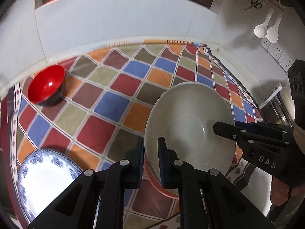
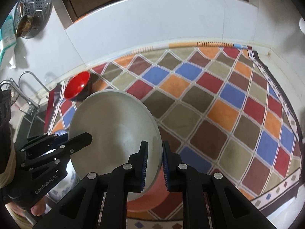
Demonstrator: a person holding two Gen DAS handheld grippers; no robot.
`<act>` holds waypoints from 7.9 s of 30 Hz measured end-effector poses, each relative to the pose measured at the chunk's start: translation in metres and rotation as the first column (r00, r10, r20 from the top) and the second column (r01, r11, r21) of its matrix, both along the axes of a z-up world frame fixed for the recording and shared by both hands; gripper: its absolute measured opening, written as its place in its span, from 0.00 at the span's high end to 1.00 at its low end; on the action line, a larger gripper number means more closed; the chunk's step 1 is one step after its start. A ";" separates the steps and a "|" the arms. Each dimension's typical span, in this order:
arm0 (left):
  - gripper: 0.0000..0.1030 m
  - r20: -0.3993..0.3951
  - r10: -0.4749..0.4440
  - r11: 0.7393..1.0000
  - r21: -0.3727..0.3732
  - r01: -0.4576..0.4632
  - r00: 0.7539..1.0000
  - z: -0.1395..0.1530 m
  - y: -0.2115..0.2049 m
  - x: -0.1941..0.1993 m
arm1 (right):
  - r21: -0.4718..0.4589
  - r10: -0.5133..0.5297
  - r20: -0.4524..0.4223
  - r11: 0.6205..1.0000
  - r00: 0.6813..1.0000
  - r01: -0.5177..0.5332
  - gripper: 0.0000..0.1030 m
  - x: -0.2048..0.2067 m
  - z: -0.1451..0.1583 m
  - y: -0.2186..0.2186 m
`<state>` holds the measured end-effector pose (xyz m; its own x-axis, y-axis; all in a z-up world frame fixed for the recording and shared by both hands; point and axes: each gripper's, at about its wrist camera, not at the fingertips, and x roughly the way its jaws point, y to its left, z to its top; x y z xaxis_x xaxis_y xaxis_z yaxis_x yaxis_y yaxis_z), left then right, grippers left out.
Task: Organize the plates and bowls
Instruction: 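Lift the white bowl with both tools and carry it onto the pink bowl, then lower the white bowl into the pink bowl and open both tools, then move both tools to the red bowl by the wall, then close both tools on the red bowl rim, then lift the red bowl with both tools and carry it onto the white bowl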
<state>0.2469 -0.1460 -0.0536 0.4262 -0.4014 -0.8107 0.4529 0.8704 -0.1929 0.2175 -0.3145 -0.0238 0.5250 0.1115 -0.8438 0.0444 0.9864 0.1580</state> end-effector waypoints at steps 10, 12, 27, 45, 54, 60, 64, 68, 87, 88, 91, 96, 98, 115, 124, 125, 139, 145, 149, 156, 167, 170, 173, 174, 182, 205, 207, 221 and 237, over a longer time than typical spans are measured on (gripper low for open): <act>0.86 -0.060 0.007 1.000 0.019 -0.006 0.998 -0.022 -0.006 -0.007 | 0.013 -0.004 -0.063 1.000 0.998 0.005 0.84 -0.013 -0.022 -0.007; 0.86 -0.071 0.010 1.000 0.019 -0.009 0.997 -0.025 -0.006 -0.007 | 0.017 -0.003 -0.073 1.000 0.997 0.005 0.84 -0.014 -0.025 -0.008; 0.86 -0.105 0.012 1.000 0.024 -0.009 0.994 -0.036 -0.007 -0.005 | 0.000 0.016 -0.093 1.000 0.996 -0.016 0.84 -0.011 -0.039 -0.008; 0.58 -0.019 0.032 0.998 0.062 -0.031 0.999 -0.029 0.000 -0.009 | -0.076 0.020 -0.056 0.997 0.998 -0.024 0.78 -0.014 -0.039 -0.001; 0.44 0.030 0.073 0.996 0.047 -0.075 0.997 -0.013 0.018 -0.011 | -0.092 0.030 0.009 0.995 1.000 -0.029 0.56 -0.019 -0.026 0.010; 0.36 0.076 0.114 0.992 0.038 -0.117 0.991 0.000 0.043 -0.010 | -0.096 0.032 0.053 0.995 0.998 -0.026 0.48 -0.019 -0.014 0.023; 0.31 0.103 0.146 0.988 0.033 -0.150 0.984 0.008 0.065 -0.010 | -0.107 0.042 0.074 0.994 0.996 -0.034 0.44 -0.018 -0.008 0.038; 0.25 0.135 0.174 0.983 0.037 -0.181 0.975 0.015 0.087 -0.010 | -0.127 0.055 0.089 0.991 0.995 -0.044 0.37 -0.018 -0.003 0.056; 0.21 0.220 0.261 0.957 0.069 -0.282 0.940 0.028 0.190 0.030 | -0.095 0.066 0.148 0.994 0.987 -0.052 0.32 0.025 0.006 0.152; 0.21 0.221 0.262 0.957 0.069 -0.283 0.939 0.028 0.194 0.032 | -0.094 0.063 0.150 0.994 0.987 -0.049 0.32 0.028 0.007 0.157; 0.21 0.223 0.256 0.958 0.068 -0.277 0.941 0.028 0.203 0.041 | -0.094 0.054 0.152 0.995 0.987 -0.040 0.32 0.036 0.007 0.167; 0.21 0.223 0.252 0.959 0.071 -0.273 0.942 0.027 0.217 0.062 | -0.080 0.035 0.156 0.997 0.987 -0.023 0.32 0.050 0.006 0.180; 0.21 0.225 0.249 0.960 0.071 -0.271 0.942 0.026 0.221 0.071 | -0.076 0.024 0.156 0.997 0.988 -0.013 0.32 0.057 0.006 0.184; 0.23 0.190 0.217 0.966 0.098 -0.238 0.958 0.009 0.242 0.173 | -0.038 -0.103 0.145 0.993 0.984 0.109 0.32 0.131 -0.009 0.207; 0.34 0.109 0.163 0.979 0.106 -0.174 0.981 -0.025 0.230 0.216 | 0.010 -0.153 0.094 0.988 0.984 0.153 0.38 0.176 -0.039 0.212; 0.35 0.089 0.157 0.981 0.100 -0.166 0.984 -0.030 0.230 0.221 | 0.009 -0.154 0.089 0.988 0.984 0.154 0.39 0.180 -0.040 0.214; 0.63 -0.047 0.134 0.989 0.074 -0.130 0.990 -0.069 0.213 0.262 | 0.030 -0.156 -0.014 0.987 0.988 0.157 0.66 0.219 -0.074 0.226; 0.82 -0.067 0.108 0.993 0.055 -0.104 0.992 -0.071 0.207 0.265 | 0.048 -0.154 -0.037 0.987 0.987 0.156 0.77 0.227 -0.081 0.226; 0.88 -0.043 0.095 0.993 0.074 -0.092 0.995 -0.067 0.199 0.263 | 0.071 -0.159 -0.045 0.984 0.986 0.162 0.83 0.232 -0.083 0.226; 0.89 -0.047 0.106 0.993 0.066 -0.102 0.993 -0.062 0.199 0.260 | 0.108 -0.186 -0.065 0.975 0.980 0.192 0.86 0.232 -0.082 0.221; 0.89 0.006 0.099 0.994 0.037 -0.099 0.995 -0.024 0.204 0.229 | 0.111 -0.171 -0.040 0.978 0.985 0.174 0.86 0.213 -0.054 0.218; 0.89 0.025 0.094 0.995 0.028 -0.094 0.995 -0.013 0.204 0.218 | 0.107 -0.161 -0.026 0.981 0.987 0.163 0.86 0.203 -0.043 0.216; 0.89 0.047 0.096 0.995 0.012 -0.097 0.994 0.002 0.205 0.201 | 0.107 -0.152 -0.014 0.982 0.988 0.153 0.86 0.193 -0.034 0.215; 0.89 0.051 0.097 0.995 0.008 -0.098 0.994 0.005 0.205 0.198 | 0.109 -0.149 -0.007 0.983 0.989 0.149 0.86 0.189 -0.031 0.215; 0.88 0.093 0.085 0.996 -0.035 -0.082 0.992 0.039 0.195 0.154 | 0.103 -0.114 0.053 0.989 0.992 0.108 0.86 0.152 0.003 0.207; 0.84 0.115 -0.001 0.992 -0.128 0.016 0.993 0.070 0.119 0.050 | 0.108 -0.174 0.133 0.981 0.976 0.160 0.86 0.033 0.044 0.131; 0.84 0.106 0.000 0.991 -0.130 0.014 0.994 0.069 0.108 0.043 | 0.108 -0.175 0.132 0.981 0.976 0.161 0.86 0.028 0.044 0.124; 0.83 0.047 -0.011 0.989 -0.148 0.018 0.999 0.058 0.045 0.004 | 0.103 -0.185 0.112 0.979 0.976 0.174 0.86 -0.012 0.043 0.054; 0.84 -0.069 0.031 0.992 -0.116 -0.039 0.997 0.020 0.017 -0.011 | 0.094 -0.142 0.030 0.986 0.989 0.139 0.86 -0.026 0.014 0.015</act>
